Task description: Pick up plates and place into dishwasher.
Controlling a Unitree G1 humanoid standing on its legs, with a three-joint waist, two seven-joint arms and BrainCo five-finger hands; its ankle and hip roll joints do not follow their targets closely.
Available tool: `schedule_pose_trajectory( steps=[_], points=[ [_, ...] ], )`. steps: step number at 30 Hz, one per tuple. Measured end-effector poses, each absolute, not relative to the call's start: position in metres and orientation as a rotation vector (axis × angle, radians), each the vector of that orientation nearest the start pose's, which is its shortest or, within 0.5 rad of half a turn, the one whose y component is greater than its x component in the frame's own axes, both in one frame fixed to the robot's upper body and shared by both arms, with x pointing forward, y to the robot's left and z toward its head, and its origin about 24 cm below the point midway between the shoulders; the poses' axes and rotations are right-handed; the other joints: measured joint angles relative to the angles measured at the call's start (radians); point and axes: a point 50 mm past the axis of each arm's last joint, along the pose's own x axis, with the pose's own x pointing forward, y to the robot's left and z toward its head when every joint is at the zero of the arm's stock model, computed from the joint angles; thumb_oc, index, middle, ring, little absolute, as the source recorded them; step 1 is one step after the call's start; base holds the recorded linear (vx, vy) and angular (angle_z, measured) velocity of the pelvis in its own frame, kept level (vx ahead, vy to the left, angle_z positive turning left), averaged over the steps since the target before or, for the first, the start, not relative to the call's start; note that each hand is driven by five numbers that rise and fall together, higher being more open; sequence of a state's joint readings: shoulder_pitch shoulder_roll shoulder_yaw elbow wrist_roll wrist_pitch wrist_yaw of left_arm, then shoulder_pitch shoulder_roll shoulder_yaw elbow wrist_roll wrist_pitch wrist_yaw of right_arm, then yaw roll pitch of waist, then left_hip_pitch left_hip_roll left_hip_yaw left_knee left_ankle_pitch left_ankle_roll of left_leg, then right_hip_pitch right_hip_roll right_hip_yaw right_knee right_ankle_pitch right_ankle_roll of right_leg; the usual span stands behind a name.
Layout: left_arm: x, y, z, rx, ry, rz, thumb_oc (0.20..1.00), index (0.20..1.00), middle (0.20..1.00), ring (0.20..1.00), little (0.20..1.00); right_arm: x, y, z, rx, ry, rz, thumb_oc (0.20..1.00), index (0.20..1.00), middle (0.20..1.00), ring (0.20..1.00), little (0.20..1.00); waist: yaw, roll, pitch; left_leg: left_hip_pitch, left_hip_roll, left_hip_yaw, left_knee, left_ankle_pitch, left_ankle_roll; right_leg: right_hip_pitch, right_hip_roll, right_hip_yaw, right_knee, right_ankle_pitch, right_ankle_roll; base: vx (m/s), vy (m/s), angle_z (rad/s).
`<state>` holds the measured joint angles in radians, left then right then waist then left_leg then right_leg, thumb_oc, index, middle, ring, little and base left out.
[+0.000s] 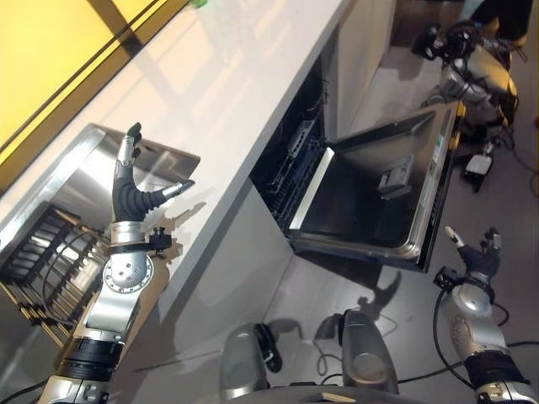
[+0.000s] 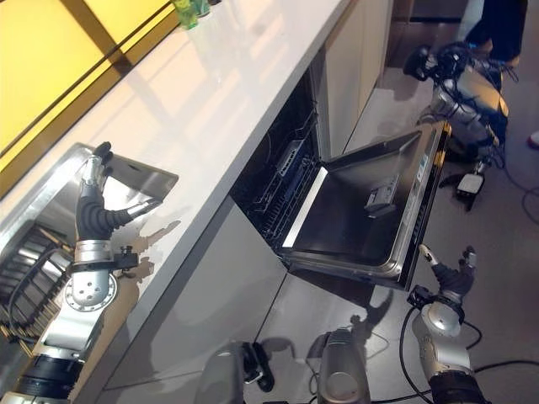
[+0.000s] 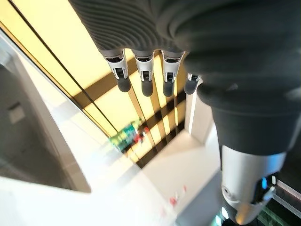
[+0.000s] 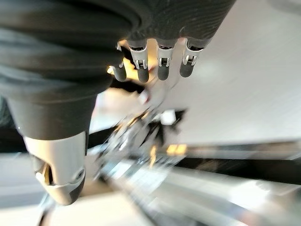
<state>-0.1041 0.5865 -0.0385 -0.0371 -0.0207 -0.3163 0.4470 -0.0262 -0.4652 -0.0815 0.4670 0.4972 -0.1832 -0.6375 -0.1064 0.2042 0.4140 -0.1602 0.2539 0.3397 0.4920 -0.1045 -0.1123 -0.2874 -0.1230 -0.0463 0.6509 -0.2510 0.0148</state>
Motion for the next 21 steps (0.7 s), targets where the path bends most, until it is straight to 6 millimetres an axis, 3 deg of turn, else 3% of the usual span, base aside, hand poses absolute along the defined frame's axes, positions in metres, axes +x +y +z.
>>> schedule_pose_trajectory(
  steps=[3, 4, 5, 8, 11, 17, 21],
  points=[
    [0.259, 0.236, 0.134, 0.439, -0.531, 0.303, 1.0, 1.0, 1.0, 1.0, 1.0, 0.206, -0.33, -0.005, -0.038, 0.207, -1.033, 1.0, 1.0, 1.0, 1.0, 1.0, -0.016, 0.04, 0.012, -0.011, 0.004, 0.024, 0.026, -0.031, 0.01, -0.03, -0.021, 0.008, 0.038, -0.01, 0.01, -0.02, 0.202, -0.19],
    [0.259, 0.237, 0.134, 0.44, -0.531, 0.314, 1.0, 1.0, 1.0, 1.0, 1.0, 0.203, -0.33, -0.007, -0.029, 0.208, -1.06, 1.0, 1.0, 1.0, 1.0, 1.0, -0.015, 0.042, 0.013, -0.014, 0.001, 0.039, 0.031, -0.035, 0.01, -0.05, -0.036, 0.003, 0.105, -0.032, -0.017, -0.02, 0.191, -0.2],
    [0.258, 0.238, 0.134, 0.439, -0.532, 0.326, 1.0, 1.0, 1.0, 1.0, 1.0, 0.202, -0.329, -0.009, -0.015, 0.208, -1.08, 1.0, 1.0, 1.0, 1.0, 1.0, -0.018, 0.037, 0.014, -0.029, -0.006, 0.039, 0.059, -0.046, 0.003, -0.064, -0.059, -0.001, 0.148, -0.072, -0.01, -0.01, 0.164, -0.11],
    [0.258, 0.233, 0.13, 0.428, -0.524, 0.318, 1.0, 1.0, 1.0, 1.0, 1.0, 0.206, -0.331, -0.006, 0.006, 0.192, -1.085, 1.0, 1.0, 1.0, 1.0, 1.0, -0.039, 0.068, 0.018, -0.091, -0.009, 0.012, 0.103, -0.044, -0.003, -0.132, -0.062, 0.01, 0.213, -0.106, -0.022, 0.0, 0.169, -0.01],
    [0.261, 0.227, 0.13, 0.412, -0.528, 0.307, 1.0, 1.0, 1.0, 1.0, 1.0, 0.21, -0.332, -0.007, 0.058, 0.197, -1.069, 1.0, 1.0, 1.0, 1.0, 1.0, -0.049, 0.076, 0.022, -0.11, -0.027, 0.009, 0.118, -0.032, -0.004, -0.177, -0.073, 0.018, 0.267, -0.127, -0.034, -0.01, 0.096, 0.01],
    [0.263, 0.219, 0.128, 0.408, -0.516, 0.277, 1.0, 1.0, 1.0, 1.0, 1.0, 0.222, -0.326, -0.006, 0.177, 0.145, -0.992, 1.0, 1.0, 1.0, 1.0, 1.0, -0.045, 0.081, 0.022, -0.208, -0.046, -0.013, 0.192, -0.027, -0.009, -0.292, -0.098, 0.033, 0.378, -0.166, -0.05, -0.04, 0.044, 0.08],
    [0.265, 0.21, 0.125, 0.405, -0.508, 0.242, 1.0, 1.0, 1.0, 1.0, 1.0, 0.248, -0.312, 0.003, 0.384, 0.073, -0.739, 1.0, 1.0, 1.0, 1.0, 1.0, -0.042, 0.078, 0.025, -0.254, -0.066, -0.031, 0.226, -0.029, -0.013, -0.351, -0.123, 0.039, 0.448, -0.188, -0.061, -0.04, 0.011, 0.12]
  ],
)
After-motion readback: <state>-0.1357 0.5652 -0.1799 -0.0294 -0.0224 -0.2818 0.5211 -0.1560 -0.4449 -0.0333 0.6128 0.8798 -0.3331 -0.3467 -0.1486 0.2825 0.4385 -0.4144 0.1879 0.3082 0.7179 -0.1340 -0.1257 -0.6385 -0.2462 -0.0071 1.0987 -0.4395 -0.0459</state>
